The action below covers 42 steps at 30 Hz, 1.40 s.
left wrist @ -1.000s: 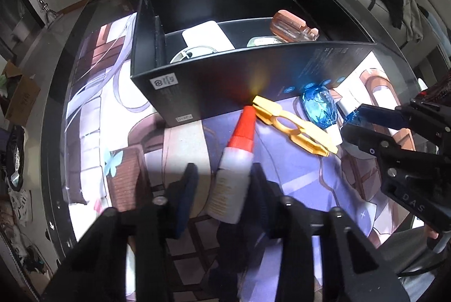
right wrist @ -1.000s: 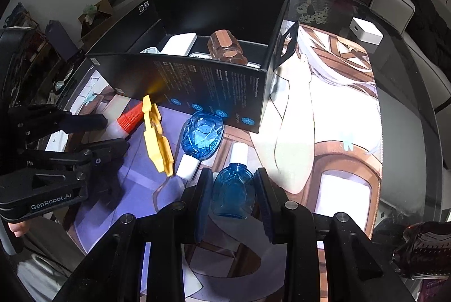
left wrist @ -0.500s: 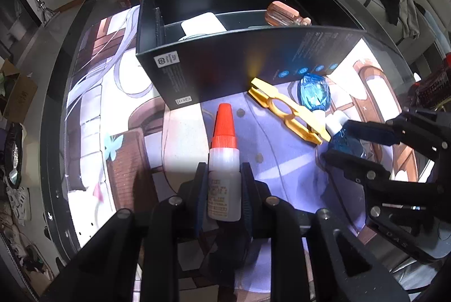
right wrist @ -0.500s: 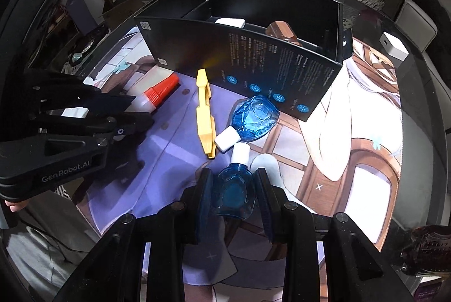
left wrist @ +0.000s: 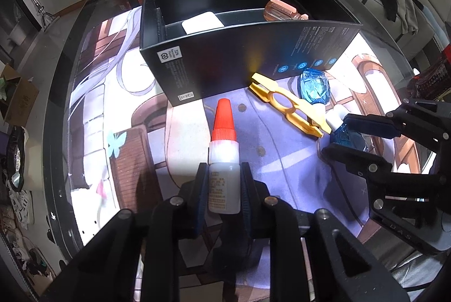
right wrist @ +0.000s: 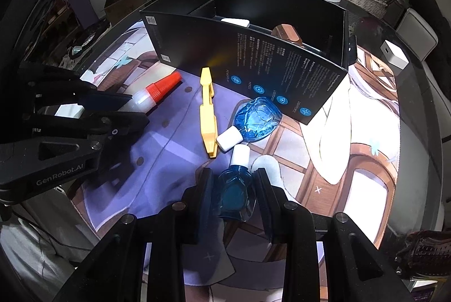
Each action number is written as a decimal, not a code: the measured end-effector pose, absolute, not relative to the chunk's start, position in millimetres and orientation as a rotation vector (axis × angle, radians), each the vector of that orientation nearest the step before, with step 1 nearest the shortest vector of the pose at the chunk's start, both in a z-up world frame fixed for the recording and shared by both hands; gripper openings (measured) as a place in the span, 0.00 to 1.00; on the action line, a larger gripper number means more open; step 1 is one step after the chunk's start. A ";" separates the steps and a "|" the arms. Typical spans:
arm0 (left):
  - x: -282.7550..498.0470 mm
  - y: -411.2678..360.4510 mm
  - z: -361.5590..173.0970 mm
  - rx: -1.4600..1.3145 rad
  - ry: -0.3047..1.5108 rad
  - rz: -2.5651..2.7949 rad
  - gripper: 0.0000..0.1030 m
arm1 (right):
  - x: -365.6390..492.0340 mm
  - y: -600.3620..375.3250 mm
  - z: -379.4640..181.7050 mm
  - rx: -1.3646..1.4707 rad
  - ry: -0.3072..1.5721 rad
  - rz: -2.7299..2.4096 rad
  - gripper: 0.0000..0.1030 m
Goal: Organize rigid objects
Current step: 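Lift the glue bottle and blue bottle up over the black box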
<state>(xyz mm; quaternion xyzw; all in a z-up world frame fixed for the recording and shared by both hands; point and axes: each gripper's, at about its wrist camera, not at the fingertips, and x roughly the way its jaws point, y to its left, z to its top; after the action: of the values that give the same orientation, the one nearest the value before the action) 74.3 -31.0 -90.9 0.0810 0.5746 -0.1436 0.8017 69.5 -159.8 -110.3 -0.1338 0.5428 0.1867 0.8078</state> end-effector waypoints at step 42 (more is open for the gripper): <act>-19.2 -7.5 62.5 0.106 0.258 -0.248 0.15 | -43.8 -160.6 32.0 -0.173 0.153 0.306 0.29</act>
<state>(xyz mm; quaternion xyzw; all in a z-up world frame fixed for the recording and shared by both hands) -19.2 -7.5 62.5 0.0527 0.1283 -0.1234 0.9826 -43.8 -160.6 32.0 -0.0861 0.0761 0.1519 0.9817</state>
